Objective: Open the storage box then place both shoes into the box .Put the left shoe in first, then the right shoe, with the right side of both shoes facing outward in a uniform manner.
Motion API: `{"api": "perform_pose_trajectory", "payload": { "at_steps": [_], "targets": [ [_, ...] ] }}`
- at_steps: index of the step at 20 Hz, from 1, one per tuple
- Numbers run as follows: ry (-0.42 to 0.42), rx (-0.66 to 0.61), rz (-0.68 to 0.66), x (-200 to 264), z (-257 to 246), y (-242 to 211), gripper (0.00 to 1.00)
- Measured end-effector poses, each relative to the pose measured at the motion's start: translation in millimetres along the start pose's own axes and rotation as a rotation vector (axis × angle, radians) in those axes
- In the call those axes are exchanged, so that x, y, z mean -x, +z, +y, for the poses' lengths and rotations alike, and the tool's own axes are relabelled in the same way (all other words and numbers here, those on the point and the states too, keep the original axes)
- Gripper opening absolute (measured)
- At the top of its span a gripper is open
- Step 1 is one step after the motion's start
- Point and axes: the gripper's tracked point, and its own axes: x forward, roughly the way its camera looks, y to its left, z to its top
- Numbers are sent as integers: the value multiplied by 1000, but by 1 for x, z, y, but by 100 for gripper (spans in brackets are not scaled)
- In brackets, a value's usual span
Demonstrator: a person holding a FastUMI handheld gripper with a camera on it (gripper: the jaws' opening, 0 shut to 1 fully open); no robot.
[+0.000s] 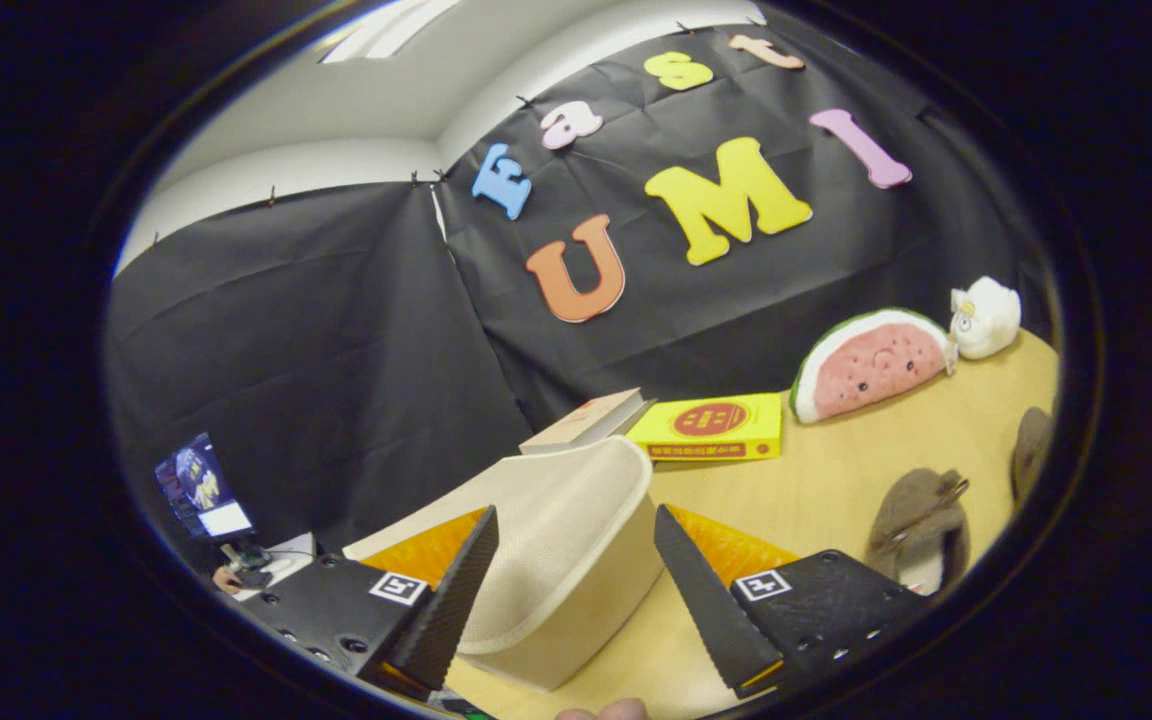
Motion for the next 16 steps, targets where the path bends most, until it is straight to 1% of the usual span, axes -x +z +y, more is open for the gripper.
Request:
{"api": "perform_pose_trajectory", "payload": {
  "at_steps": [3,8,11,14,15,16],
  "targets": [
    [35,-143,58,-12,1,-17,95],
    [102,-339,121,-17,7,-27,95],
    [161,-459,164,-22,16,-34,95],
    [188,-521,162,-21,16,-29,93],
    [188,-538,153,-19,16,-26,80],
    [183,-525,157,-21,16,-25,68]
  ]
}}
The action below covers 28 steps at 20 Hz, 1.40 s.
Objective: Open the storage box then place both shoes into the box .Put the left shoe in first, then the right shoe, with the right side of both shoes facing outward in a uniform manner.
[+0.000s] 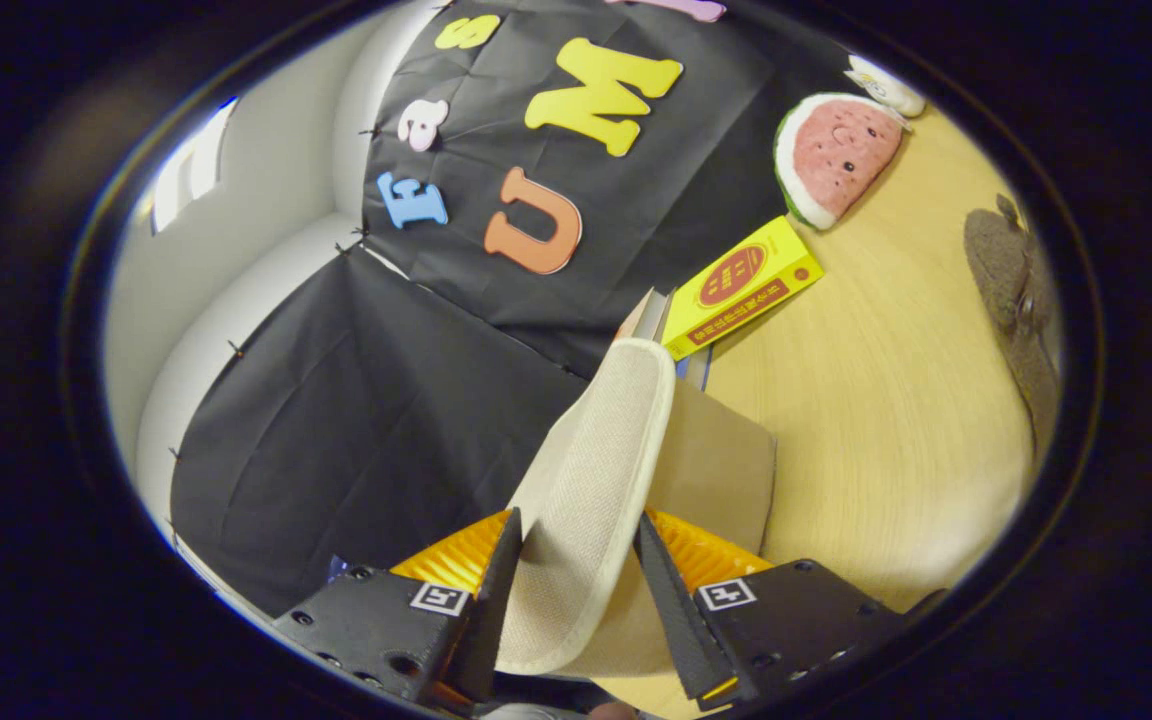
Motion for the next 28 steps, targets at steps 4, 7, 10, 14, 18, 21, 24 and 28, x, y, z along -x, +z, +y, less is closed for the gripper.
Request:
{"api": "perform_pose_trajectory", "payload": {
  "at_steps": [4,7,10,14,18,21,24,28],
  "targets": [
    [6,32,-48,12,14,16,17],
    [2,31,-38,10,28,19,1],
    [9,90,-47,11,56,33,2],
    [27,218,-45,2,109,44,1],
    [44,291,-22,-26,162,42,1],
    [57,367,11,-55,206,26,1],
    [49,450,21,-85,238,12,2],
    [41,536,40,-123,260,-12,7]
  ]
}}
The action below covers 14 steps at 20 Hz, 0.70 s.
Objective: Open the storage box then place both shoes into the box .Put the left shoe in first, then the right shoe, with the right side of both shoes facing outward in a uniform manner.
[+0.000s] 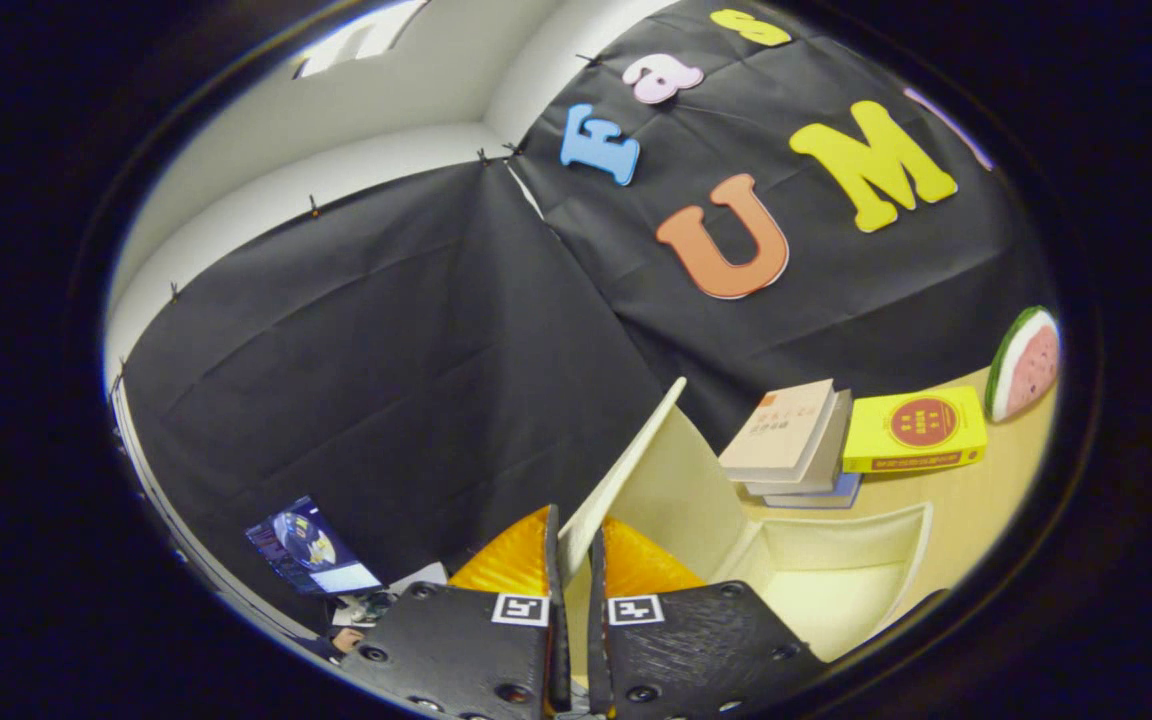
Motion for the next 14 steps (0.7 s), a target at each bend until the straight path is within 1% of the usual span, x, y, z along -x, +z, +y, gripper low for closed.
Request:
{"api": "perform_pose_trajectory", "payload": {
  "at_steps": [1,2,4,6,7,10,14],
  "targets": [
    [-1,22,8,-9,6,-4,13],
    [5,42,11,-17,12,-8,17],
    [4,91,17,-27,21,-13,30],
    [-9,165,-12,-31,29,-11,74],
    [3,187,-18,-34,35,-17,96],
    [25,198,2,-36,44,-33,95],
    [-2,200,-6,-31,38,-39,95]
  ]
}}
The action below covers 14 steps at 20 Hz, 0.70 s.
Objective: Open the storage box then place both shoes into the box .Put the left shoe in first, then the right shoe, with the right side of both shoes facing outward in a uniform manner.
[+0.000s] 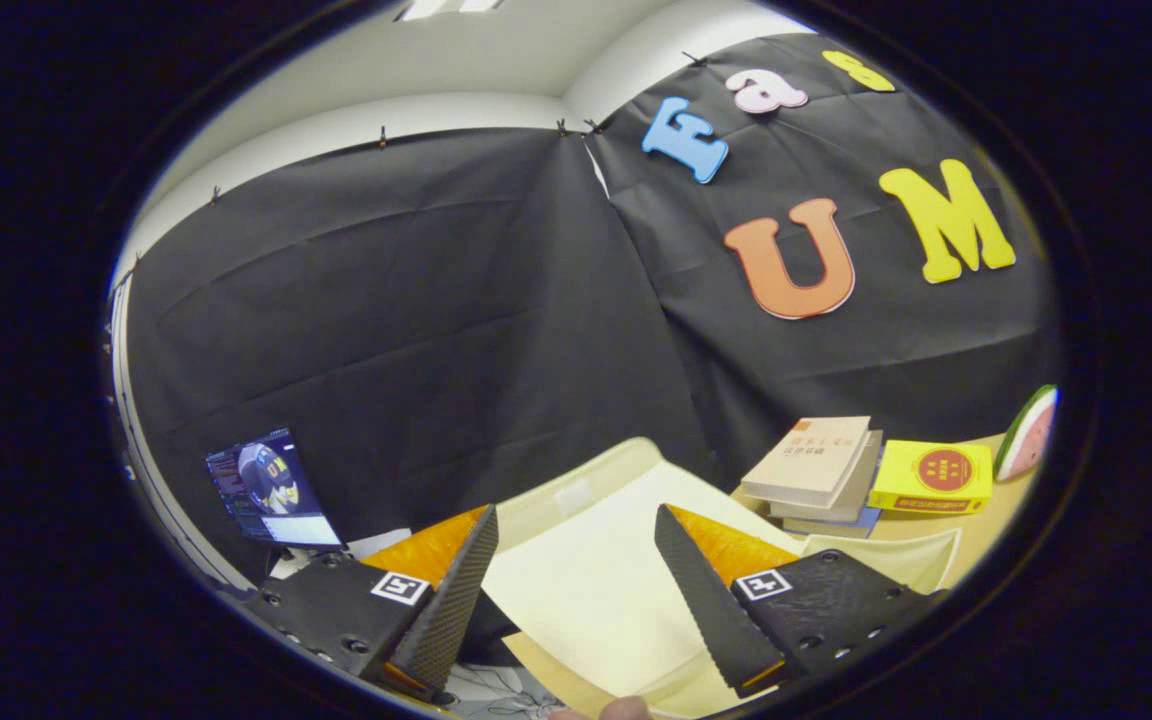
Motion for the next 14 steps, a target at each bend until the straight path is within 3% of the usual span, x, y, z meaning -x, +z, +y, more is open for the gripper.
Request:
{"api": "perform_pose_trajectory", "payload": {
  "at_steps": [6,14],
  "targets": [
    [-153,62,-68,38,-44,8,95],
    [-351,126,-159,150,-125,24,95]
  ]
}}
